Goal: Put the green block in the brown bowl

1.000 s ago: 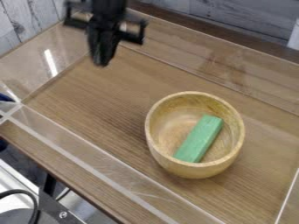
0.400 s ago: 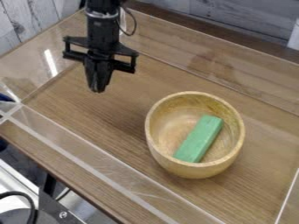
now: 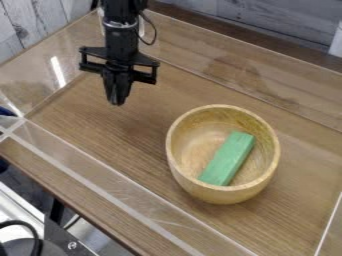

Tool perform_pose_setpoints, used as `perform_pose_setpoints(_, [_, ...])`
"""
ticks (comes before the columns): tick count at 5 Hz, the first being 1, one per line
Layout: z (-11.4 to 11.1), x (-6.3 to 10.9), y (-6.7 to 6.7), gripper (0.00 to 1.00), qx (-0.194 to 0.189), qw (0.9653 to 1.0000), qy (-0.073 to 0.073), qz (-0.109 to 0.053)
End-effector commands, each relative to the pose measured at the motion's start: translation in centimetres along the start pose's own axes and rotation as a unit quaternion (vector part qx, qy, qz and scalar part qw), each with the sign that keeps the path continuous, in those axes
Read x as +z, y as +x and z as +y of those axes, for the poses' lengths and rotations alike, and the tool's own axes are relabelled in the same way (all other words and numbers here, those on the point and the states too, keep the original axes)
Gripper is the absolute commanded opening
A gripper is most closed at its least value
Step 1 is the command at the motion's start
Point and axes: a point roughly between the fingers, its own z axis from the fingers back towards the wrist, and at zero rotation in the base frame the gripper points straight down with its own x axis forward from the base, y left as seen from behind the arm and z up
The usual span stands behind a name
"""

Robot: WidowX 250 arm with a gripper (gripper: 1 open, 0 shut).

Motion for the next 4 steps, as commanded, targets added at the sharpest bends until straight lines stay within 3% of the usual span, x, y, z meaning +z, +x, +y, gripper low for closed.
perform_pose_setpoints(1, [1.0, 0.5, 0.7, 0.00, 0.005, 0.9990, -0.006, -0.043])
perform_pose_setpoints(2, [1.9, -1.1, 0.3, 0.00, 0.005, 0.9984, -0.011, -0.056])
perform_pose_setpoints(3, [1.7, -1.7, -0.5, 0.00, 0.014, 0.9987, -0.008, -0.049])
perform_pose_setpoints(4, [1.1, -2.1, 0.0, 0.00, 0.005, 0.9987, -0.014, -0.049])
